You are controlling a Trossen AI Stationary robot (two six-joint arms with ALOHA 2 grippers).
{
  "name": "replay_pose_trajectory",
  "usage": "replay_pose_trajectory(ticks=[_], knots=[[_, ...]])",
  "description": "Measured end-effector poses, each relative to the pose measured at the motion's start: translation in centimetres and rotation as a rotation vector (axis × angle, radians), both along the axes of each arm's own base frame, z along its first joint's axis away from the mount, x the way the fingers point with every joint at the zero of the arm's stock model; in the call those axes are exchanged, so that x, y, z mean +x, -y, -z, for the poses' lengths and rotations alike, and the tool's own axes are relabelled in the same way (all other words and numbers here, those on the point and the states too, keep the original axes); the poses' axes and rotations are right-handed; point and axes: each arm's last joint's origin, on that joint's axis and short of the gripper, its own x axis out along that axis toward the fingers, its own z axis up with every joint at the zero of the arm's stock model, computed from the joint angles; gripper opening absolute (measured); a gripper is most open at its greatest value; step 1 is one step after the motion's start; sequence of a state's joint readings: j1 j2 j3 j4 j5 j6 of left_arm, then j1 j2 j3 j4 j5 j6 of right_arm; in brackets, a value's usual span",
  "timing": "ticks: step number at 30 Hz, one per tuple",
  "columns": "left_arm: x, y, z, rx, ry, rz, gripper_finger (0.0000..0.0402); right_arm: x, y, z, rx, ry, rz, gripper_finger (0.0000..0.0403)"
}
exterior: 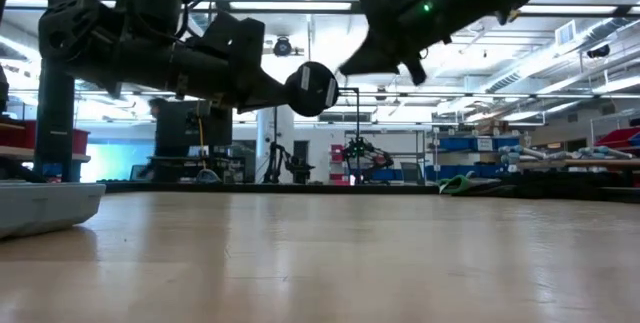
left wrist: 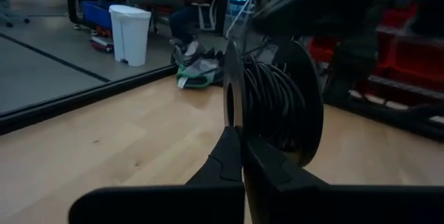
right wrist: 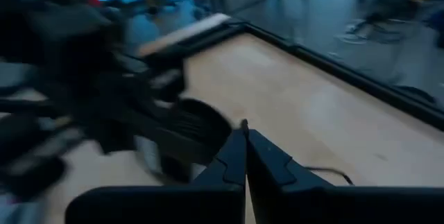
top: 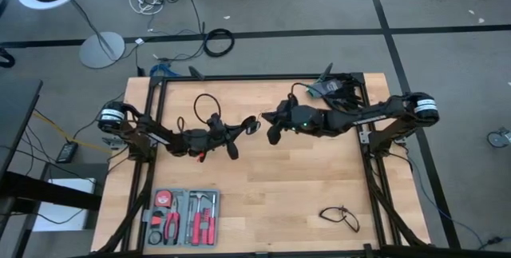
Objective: Coil cords
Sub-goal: Coil the black wire onto the spool
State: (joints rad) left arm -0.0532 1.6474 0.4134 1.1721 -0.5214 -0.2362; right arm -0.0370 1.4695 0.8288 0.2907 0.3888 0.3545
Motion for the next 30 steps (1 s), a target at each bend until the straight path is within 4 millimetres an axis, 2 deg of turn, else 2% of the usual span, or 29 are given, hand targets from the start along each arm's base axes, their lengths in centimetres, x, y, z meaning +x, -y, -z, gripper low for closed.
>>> replay_pose_trajectory(ticks=[5,9,15,21,25,30], knots=[[1.0,0.0,-0.1,0.008,-0.073,-0.047,0.0000,0.8,-0.4,0.2,0.031,0.037,-0.072,0.0000],[1.4,-0.2,-0.4,0.014,-0.082,-0.108,0.0000,2.1,-1.2,0.5,0.054,0.028,-0.130,0.0000],[1.6,-0.2,-0.7,0.018,-0.076,-0.134,0.0000,4.2,-2.1,1.7,0.057,-0.005,-0.195,0.0008],[1.7,-0.2,-0.8,0.014,-0.063,-0.142,0.0000,5.8,-2.6,3.8,0.069,-0.073,-0.259,0.0025],[1.6,-0.2,-0.9,0.005,-0.040,-0.146,0.0000,5.7,-2.9,5.3,0.121,-0.148,-0.281,0.0036],[1.3,-0.2,-0.7,-0.037,-0.011,-0.126,0.0000,4.7,-3.2,6.0,0.183,-0.278,-0.271,0.0041]])
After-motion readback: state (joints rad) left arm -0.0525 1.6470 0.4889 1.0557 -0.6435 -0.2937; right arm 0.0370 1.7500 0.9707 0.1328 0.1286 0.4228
